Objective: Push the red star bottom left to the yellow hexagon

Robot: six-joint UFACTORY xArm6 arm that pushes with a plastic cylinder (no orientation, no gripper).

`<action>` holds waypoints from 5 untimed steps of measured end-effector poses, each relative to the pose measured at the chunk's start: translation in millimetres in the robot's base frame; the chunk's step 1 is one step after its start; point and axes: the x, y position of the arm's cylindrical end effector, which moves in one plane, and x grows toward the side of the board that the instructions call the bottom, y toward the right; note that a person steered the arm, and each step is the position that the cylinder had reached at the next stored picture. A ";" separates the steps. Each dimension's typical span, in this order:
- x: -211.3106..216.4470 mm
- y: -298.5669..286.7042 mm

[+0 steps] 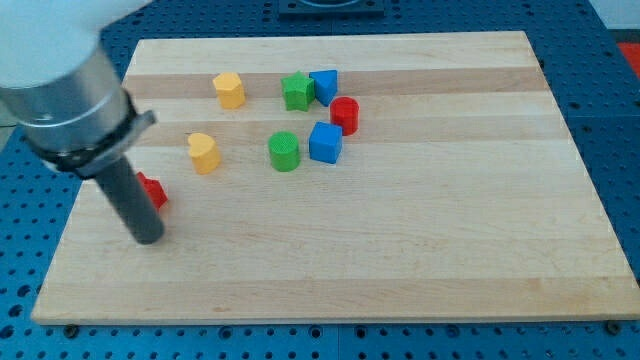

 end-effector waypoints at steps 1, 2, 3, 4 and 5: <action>-16.0 -18.9; -50.2 -16.6; -44.7 -15.3; -41.3 -8.9; -42.9 9.4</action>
